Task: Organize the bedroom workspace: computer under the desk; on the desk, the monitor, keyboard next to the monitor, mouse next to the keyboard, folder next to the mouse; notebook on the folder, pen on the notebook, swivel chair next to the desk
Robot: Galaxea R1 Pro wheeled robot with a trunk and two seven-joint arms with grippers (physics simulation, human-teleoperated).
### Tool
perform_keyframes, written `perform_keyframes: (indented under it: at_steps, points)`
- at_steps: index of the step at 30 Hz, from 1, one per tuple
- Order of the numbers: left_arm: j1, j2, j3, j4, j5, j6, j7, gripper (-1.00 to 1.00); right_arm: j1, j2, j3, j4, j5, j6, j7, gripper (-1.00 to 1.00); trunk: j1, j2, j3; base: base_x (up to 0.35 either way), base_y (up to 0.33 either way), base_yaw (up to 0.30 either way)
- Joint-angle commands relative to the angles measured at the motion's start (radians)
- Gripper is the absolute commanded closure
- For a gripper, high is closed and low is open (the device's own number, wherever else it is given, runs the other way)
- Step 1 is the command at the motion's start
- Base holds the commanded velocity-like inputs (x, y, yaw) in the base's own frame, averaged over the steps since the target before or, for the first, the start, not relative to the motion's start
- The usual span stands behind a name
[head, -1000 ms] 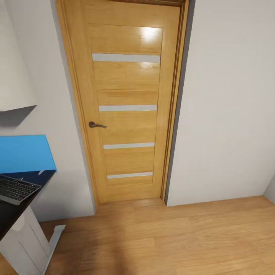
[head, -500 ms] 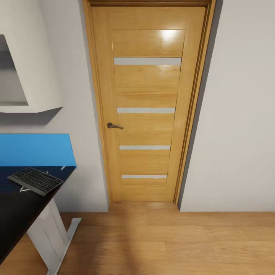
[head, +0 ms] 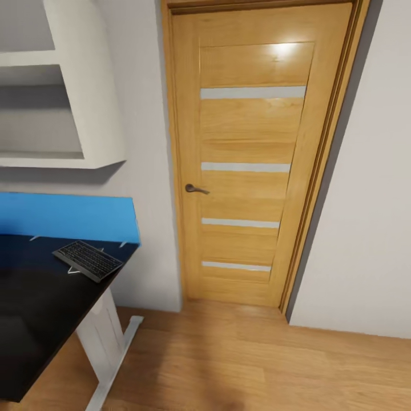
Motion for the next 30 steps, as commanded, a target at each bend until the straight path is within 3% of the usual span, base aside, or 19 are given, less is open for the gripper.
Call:
perform_keyframes:
  at_steps: [1, 7, 19, 30]
  points:
    - [0.0, 0.0, 0.002, 0.015, 0.016, -0.027, -0.001, -1.0, -0.001, 0.0, 0.0, 0.002, 0.0, -0.002, -0.001, -1.0, -0.004, 0.007, 0.001, 0.0, 0.0, 0.225]
    - [0.0, -0.002, 0.005, 0.053, 0.029, -0.071, -0.001, -1.0, -0.017, -0.005, -0.002, 0.006, -0.002, -0.001, -0.006, -1.0, -0.027, 0.049, 0.014, 0.0, 0.0, 0.21]
    - [0.0, -0.006, -0.004, 0.063, 0.024, -0.096, -0.003, -1.0, -0.049, -0.021, -0.002, 0.015, -0.003, -0.011, -0.1, -1.0, -0.027, 0.049, 0.0, 0.0, 0.0, 0.205]
    - [0.0, -0.012, -0.012, 0.094, 0.018, -0.101, -0.001, -1.0, -0.05, -0.022, -0.002, 0.067, -0.004, -0.018, -0.113, -1.0, -0.027, 0.049, 0.0, 0.0, 0.0, 0.248]
